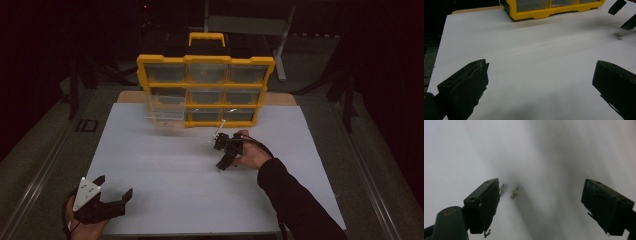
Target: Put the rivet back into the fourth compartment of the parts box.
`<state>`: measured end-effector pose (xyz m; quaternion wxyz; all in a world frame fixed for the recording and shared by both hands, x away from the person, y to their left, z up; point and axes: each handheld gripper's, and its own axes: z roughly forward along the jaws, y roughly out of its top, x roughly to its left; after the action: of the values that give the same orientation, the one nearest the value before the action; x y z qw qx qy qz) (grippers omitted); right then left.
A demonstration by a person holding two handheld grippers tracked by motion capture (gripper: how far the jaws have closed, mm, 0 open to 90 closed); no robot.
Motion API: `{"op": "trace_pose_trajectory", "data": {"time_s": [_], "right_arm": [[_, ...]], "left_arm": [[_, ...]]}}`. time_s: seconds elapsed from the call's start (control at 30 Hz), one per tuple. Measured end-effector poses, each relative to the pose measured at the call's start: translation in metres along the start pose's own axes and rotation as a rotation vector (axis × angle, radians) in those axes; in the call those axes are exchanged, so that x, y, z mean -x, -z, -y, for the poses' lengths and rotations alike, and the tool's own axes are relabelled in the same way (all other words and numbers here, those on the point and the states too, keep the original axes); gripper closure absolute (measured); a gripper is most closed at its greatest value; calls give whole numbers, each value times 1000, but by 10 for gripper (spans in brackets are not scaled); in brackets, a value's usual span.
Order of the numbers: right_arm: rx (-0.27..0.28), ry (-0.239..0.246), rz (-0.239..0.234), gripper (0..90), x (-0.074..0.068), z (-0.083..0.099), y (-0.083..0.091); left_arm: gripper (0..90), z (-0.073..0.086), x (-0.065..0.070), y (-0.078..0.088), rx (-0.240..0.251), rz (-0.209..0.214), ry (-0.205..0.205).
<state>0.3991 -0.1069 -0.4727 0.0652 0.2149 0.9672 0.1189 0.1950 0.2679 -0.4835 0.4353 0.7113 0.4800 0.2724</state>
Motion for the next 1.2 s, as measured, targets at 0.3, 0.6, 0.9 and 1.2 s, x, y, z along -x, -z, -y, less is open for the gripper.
{"op": "trace_pose_trajectory", "data": {"time_s": [0.3, 0.6, 0.9, 1.2], "right_arm": [[-43, 3, -4, 226, -2, 1, -13], [-69, 8, -59, 451, -2, 0, -18], [-96, 17, -95, 712, -11, -3, -15], [-122, 50, -90, 828, -15, -4, -15]], "left_arm": [[8, 0, 0, 0, 0, 1, 0], [8, 0, 0, 0, 0, 2, 0], [8, 0, 0, 0, 0, 3, 0], [8, 0, 0, 0, -1, 2, 1]]}}
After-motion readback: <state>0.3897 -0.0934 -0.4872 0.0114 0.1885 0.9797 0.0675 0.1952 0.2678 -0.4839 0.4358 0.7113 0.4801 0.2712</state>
